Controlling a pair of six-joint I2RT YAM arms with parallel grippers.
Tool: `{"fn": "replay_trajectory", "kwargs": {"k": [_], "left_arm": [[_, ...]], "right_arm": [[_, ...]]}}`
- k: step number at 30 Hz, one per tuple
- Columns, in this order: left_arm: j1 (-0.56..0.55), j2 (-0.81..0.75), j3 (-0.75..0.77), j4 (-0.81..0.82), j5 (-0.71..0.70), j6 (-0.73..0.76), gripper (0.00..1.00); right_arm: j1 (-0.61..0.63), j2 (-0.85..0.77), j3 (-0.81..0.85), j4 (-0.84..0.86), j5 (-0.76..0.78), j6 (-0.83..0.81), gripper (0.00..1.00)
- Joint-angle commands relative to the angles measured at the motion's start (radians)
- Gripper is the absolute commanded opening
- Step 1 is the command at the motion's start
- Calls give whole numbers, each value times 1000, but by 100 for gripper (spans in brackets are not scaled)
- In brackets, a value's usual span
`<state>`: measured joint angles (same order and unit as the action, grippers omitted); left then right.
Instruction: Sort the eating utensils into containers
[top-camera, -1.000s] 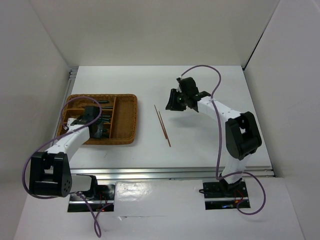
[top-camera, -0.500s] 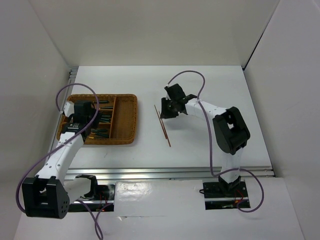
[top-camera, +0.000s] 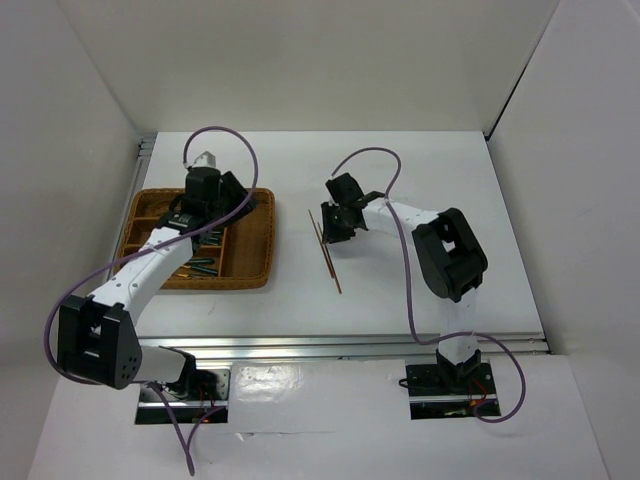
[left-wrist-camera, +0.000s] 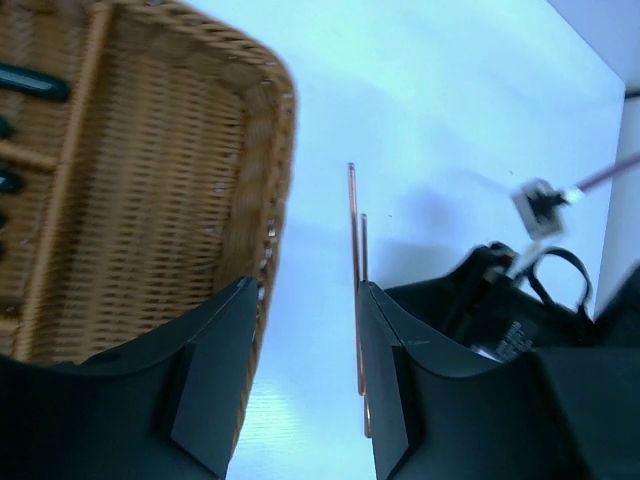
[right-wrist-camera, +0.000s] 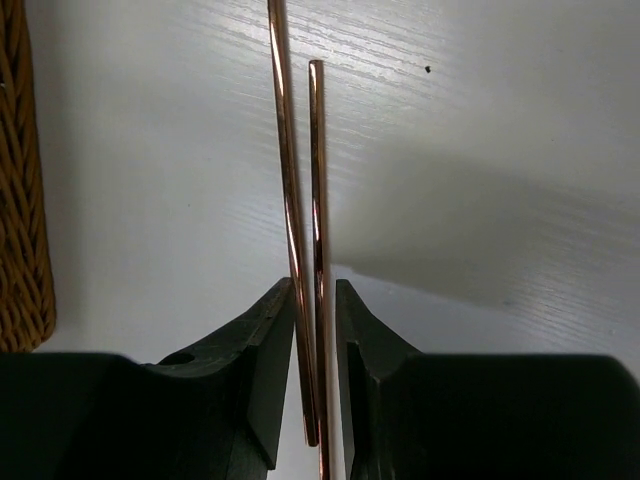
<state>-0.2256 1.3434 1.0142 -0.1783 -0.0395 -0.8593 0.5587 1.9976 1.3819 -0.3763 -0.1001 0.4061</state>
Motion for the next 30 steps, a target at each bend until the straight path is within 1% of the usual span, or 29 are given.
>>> {"fn": "replay_trajectory", "kwargs": {"k": [1,6,9,11,15,23,30], "left_arm": [[-40,7,69,46,-2,115,58],[-95,16,83,37,-95,144,58],[-95,5,83,25,-121,144,58],[-95,-4,83,16,-132,144,58],[-95,-13,83,7,-167,135,58],[-95,-46,53,7,-188,135,59],[-95,-46,53,-12,-197,135,59]], "right_arm": [[18,10,43,1,34,-10,30],[18,30,52,1,45,-20,29],[18,40,62,-9,74,-20,29],[27,40,62,-9,105,-29,26],[46,49,71,-29,148,-38,26],[55,67,80,-29,148,-29,26],[55,87,80,-47,189,-29,26]]}}
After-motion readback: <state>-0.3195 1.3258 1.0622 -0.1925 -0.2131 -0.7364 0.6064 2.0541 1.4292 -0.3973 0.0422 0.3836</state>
